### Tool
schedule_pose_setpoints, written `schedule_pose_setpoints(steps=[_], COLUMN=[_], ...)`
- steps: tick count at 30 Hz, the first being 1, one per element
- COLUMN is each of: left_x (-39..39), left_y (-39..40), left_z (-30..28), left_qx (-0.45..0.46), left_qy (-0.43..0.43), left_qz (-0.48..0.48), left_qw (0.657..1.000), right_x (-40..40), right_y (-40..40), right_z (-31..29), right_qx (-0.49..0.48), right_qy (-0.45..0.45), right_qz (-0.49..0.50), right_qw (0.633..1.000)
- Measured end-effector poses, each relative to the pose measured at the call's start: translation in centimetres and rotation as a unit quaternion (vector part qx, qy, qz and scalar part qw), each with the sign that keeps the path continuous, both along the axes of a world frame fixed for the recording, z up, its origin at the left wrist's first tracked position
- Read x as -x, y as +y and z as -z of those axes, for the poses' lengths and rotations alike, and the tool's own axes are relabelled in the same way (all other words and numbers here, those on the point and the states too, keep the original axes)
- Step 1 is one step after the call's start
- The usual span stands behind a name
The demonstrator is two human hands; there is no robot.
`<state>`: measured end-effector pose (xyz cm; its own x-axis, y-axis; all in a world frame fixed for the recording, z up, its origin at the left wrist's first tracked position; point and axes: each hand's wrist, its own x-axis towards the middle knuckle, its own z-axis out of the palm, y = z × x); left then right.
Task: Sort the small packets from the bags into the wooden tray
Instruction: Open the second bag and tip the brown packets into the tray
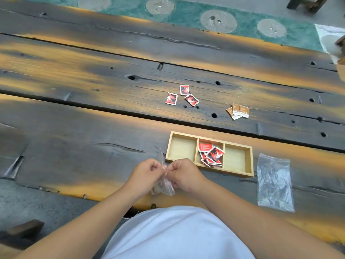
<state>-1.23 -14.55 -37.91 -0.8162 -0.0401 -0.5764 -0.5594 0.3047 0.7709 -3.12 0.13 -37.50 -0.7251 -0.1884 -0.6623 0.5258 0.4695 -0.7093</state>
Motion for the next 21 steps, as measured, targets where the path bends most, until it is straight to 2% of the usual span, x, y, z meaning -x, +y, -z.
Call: schedule_pose_setpoints(steps=[5, 12, 21], left_x=[-1.0, -2.4, -2.3], left_y=[3.1, 8.8, 14.4], left_z=[-1.7, -3.0, -2.8], left_qx=[0.014, -0.042, -0.053], left_qy=[0.013, -0.023, -0.059], left_qz=[0.013, 0.036, 0.075], left_qw=[1.0, 0.998, 0.994], right_x=[-1.9, -4.7, -6.9], right_y=[2.9, 7.8, 14.3], right_z=[-1.6, -2.0, -2.2], right_qx=[-0.026, -0.032, 0.08], right_qy=[0.055, 0.043, 0.0], right_qz=[0.007, 0.056, 0.153], right_qw=[0.998, 0.997, 0.985])
